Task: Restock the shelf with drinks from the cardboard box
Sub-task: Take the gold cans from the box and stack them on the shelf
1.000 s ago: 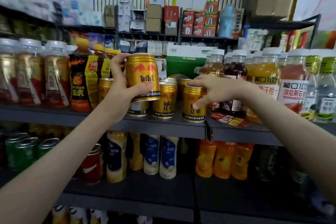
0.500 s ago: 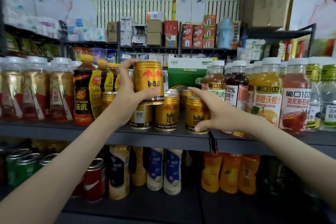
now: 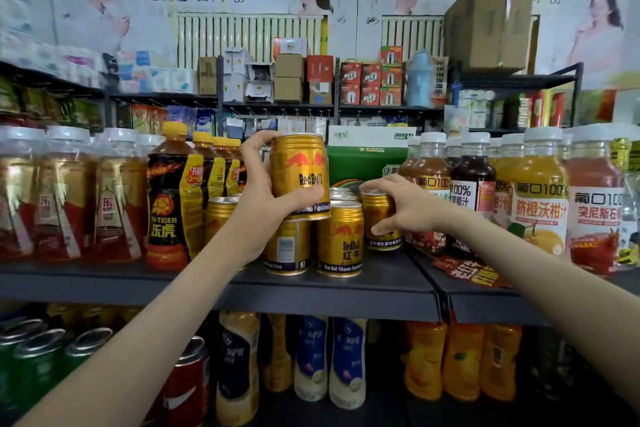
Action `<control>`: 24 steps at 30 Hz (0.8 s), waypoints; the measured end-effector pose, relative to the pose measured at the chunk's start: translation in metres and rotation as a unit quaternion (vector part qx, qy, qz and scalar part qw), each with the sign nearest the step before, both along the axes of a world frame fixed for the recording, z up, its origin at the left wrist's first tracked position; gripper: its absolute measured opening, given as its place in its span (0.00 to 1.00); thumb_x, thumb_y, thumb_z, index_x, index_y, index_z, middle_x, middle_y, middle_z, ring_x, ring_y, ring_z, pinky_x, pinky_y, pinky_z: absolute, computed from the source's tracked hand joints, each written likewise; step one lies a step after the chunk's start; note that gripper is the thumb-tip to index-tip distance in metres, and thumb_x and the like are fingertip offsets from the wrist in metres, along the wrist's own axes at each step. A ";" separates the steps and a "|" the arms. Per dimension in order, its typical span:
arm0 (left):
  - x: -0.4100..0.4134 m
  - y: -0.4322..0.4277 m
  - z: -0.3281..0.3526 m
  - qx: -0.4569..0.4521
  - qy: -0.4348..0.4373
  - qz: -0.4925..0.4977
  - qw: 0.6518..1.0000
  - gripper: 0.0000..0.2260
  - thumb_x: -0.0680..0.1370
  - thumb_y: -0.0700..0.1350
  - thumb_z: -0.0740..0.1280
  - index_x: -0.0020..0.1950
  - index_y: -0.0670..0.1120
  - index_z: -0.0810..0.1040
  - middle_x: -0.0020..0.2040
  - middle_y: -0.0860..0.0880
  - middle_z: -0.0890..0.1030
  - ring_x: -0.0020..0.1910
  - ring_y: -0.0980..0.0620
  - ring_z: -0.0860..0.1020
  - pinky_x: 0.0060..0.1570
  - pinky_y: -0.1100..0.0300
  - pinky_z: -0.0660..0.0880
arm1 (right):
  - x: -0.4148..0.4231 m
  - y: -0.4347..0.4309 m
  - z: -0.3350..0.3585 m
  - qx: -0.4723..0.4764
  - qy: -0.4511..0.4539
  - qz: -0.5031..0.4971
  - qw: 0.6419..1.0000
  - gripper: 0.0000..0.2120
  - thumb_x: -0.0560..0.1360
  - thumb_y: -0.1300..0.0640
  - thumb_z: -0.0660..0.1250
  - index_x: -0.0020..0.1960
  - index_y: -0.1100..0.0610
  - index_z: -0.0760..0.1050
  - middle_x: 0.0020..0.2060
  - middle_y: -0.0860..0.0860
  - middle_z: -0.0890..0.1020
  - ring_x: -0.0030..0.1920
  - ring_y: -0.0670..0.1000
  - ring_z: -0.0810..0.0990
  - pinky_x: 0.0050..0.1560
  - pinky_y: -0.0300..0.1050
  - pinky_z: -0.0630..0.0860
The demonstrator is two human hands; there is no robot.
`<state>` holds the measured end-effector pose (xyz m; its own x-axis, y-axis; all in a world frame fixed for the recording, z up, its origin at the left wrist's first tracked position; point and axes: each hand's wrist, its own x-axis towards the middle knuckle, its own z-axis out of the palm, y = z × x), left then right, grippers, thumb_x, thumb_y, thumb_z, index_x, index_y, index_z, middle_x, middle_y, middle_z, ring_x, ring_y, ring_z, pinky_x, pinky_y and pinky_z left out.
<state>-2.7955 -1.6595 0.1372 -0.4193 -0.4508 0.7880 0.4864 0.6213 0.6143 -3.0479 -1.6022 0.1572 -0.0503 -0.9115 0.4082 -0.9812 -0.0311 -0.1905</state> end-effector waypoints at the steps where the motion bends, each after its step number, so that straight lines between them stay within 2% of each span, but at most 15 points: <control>1: 0.001 -0.001 0.000 0.001 0.006 -0.005 1.000 0.35 0.63 0.42 0.75 0.59 0.64 0.59 0.59 0.47 0.72 0.50 0.50 0.81 0.46 0.54 0.79 | -0.002 -0.008 0.001 0.000 -0.001 -0.006 1.000 0.37 0.69 0.52 0.76 0.73 0.46 0.62 0.69 0.51 0.64 0.68 0.53 0.66 0.65 0.47 0.65; 4: 0.001 -0.002 0.000 -0.003 0.014 -0.014 1.000 0.35 0.62 0.46 0.76 0.60 0.64 0.59 0.59 0.46 0.72 0.50 0.49 0.81 0.46 0.54 0.79 | -0.007 -0.026 -0.001 0.010 0.004 -0.011 1.000 0.36 0.69 0.54 0.76 0.72 0.48 0.63 0.68 0.51 0.63 0.68 0.54 0.66 0.65 0.46 0.65; 8: -0.001 -0.003 -0.004 -0.022 0.018 -0.008 1.000 0.33 0.66 0.41 0.72 0.61 0.61 0.58 0.59 0.46 0.72 0.50 0.50 0.81 0.44 0.56 0.79 | -0.015 -0.043 -0.004 0.048 0.019 -0.024 0.998 0.37 0.70 0.54 0.74 0.74 0.48 0.60 0.71 0.51 0.62 0.71 0.56 0.63 0.70 0.50 0.64; 10: -0.002 -0.002 -0.005 -0.026 0.025 -0.008 0.999 0.32 0.66 0.40 0.72 0.60 0.62 0.58 0.59 0.46 0.71 0.49 0.50 0.81 0.44 0.56 0.79 | -0.014 -0.048 -0.005 0.071 0.108 -0.082 0.988 0.40 0.71 0.50 0.73 0.76 0.50 0.56 0.74 0.53 0.60 0.76 0.59 0.53 0.75 0.58 0.53; 12: -0.003 -0.001 -0.005 -0.023 0.028 -0.011 0.999 0.32 0.67 0.40 0.71 0.60 0.62 0.58 0.60 0.45 0.71 0.49 0.51 0.81 0.43 0.57 0.79 | -0.010 -0.049 -0.005 0.070 0.281 -0.145 0.946 0.41 0.71 0.44 0.71 0.77 0.55 0.55 0.74 0.54 0.63 0.77 0.58 0.46 0.75 0.60 0.40; 13: -0.003 -0.001 -0.005 -0.021 0.031 -0.015 0.999 0.32 0.67 0.40 0.71 0.60 0.62 0.58 0.60 0.45 0.71 0.49 0.51 0.81 0.43 0.57 0.79 | -0.008 -0.049 -0.005 0.060 0.334 -0.159 0.927 0.41 0.72 0.43 0.70 0.76 0.56 0.56 0.73 0.54 0.66 0.78 0.57 0.47 0.75 0.60 0.38; 15: -0.002 -0.002 -0.004 -0.021 0.032 -0.021 0.999 0.33 0.66 0.41 0.74 0.60 0.61 0.58 0.60 0.45 0.71 0.50 0.51 0.81 0.44 0.57 0.79 | -0.007 -0.048 -0.006 0.043 0.358 -0.173 0.916 0.39 0.72 0.43 0.69 0.75 0.57 0.57 0.71 0.53 0.69 0.77 0.54 0.53 0.74 0.61 0.39; 19: 0.000 -0.001 -0.005 -0.029 0.020 -0.019 0.999 0.33 0.63 0.48 0.74 0.61 0.62 0.58 0.60 0.46 0.71 0.51 0.49 0.81 0.44 0.56 0.79 | -0.011 -0.040 -0.005 0.001 0.356 -0.182 0.917 0.41 0.73 0.42 0.68 0.77 0.56 0.53 0.74 0.53 0.65 0.77 0.54 0.54 0.75 0.57 0.42; 21: 0.000 0.000 -0.005 -0.032 0.013 -0.015 0.999 0.33 0.63 0.48 0.74 0.61 0.62 0.59 0.60 0.46 0.71 0.51 0.49 0.81 0.44 0.56 0.79 | -0.008 -0.029 0.001 -0.055 0.309 -0.163 0.935 0.38 0.75 0.44 0.67 0.77 0.54 0.54 0.74 0.52 0.65 0.76 0.53 0.57 0.75 0.55 0.48; 23: -0.003 0.005 -0.004 -0.045 0.002 -0.006 0.999 0.34 0.64 0.47 0.75 0.61 0.63 0.59 0.61 0.47 0.71 0.51 0.51 0.81 0.43 0.58 0.79 | 0.004 -0.007 0.012 -0.145 0.165 -0.106 0.970 0.32 0.76 0.45 0.65 0.75 0.53 0.60 0.70 0.51 0.70 0.71 0.52 0.66 0.72 0.53 0.61; 24: -0.006 0.009 -0.004 -0.055 -0.006 -0.001 0.998 0.34 0.64 0.45 0.76 0.61 0.63 0.58 0.60 0.48 0.70 0.50 0.53 0.81 0.43 0.59 0.79 | 0.016 0.008 0.018 -0.185 0.039 -0.049 0.981 0.28 0.77 0.45 0.65 0.74 0.52 0.63 0.66 0.49 0.73 0.66 0.50 0.71 0.67 0.52 0.68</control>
<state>-2.8011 -1.6508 0.1331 -0.4294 -0.3606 0.8280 0.4807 0.6849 0.5476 -3.0321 -1.5941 0.1750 -0.0851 -0.6930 0.7159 -0.9941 0.0106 -0.1079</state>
